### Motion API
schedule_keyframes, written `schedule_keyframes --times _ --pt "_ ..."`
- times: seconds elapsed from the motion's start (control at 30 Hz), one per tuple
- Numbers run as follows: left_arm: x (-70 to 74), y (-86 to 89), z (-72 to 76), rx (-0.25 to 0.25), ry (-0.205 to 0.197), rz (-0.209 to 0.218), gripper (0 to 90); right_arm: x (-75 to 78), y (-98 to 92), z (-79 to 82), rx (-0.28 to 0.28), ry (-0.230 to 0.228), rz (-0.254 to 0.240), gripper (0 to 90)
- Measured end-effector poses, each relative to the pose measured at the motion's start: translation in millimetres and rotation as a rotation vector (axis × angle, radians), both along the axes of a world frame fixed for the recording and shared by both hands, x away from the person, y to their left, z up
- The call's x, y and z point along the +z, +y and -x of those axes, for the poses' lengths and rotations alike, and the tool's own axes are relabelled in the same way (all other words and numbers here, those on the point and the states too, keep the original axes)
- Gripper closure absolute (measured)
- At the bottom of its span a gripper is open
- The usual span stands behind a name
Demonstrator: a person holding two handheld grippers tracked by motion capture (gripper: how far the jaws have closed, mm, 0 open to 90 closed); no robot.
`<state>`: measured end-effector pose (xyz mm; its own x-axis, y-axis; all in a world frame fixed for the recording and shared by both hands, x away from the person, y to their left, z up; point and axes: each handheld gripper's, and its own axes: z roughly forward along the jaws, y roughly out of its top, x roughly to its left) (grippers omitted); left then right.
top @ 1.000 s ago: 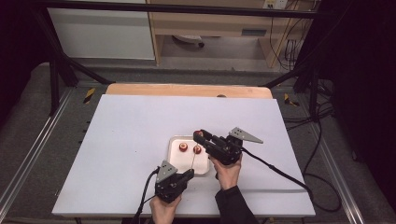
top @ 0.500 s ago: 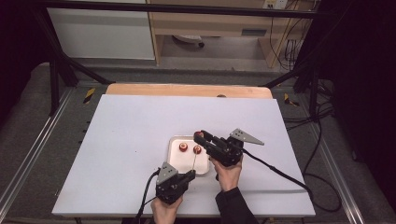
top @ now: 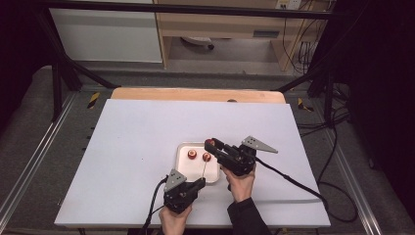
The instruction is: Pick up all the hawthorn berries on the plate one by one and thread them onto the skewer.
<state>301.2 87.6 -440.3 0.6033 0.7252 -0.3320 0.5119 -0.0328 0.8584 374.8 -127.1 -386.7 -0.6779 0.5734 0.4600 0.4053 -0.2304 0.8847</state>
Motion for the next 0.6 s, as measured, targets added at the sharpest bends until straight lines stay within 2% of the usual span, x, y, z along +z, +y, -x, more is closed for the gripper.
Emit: schedule_keyframes --times 0.03,0.07,0.13,0.27,0.37,0.4,0.47,0.6 --pt "1.9 1.3 0.4 0.003 -0.011 0.019 88.6 -1.1 0.1 -0.3 0.006 0.007 0.010 61.1" --pt "4.3 2.3 -0.3 -0.001 -0.005 0.029 88.6 -4.1 1.6 -0.5 0.017 0.018 0.029 61.2" --pt "6.8 3.7 -2.9 0.011 -0.004 0.007 88.6 -12.1 6.3 1.1 0.046 0.033 0.040 61.2" --pt "8.3 8.0 -7.0 0.022 -0.004 0.004 88.5 -22.4 13.3 6.9 0.073 0.041 0.051 61.2" --pt "9.0 9.0 -8.1 0.018 -0.009 -0.004 88.5 -24.9 15.0 10.1 0.082 0.048 0.056 61.2" --pt "9.6 9.4 -8.5 0.027 -0.024 -0.011 88.5 -25.6 15.3 11.0 0.089 0.049 0.059 61.2" --pt "10.5 9.1 -9.7 0.022 -0.013 -0.009 88.5 -28.7 17.0 13.4 0.105 0.062 0.070 61.2" --pt "11.5 10.0 -10.2 0.022 -0.029 -0.021 88.5 -31.6 18.3 18.5 0.115 0.059 0.088 61.2"
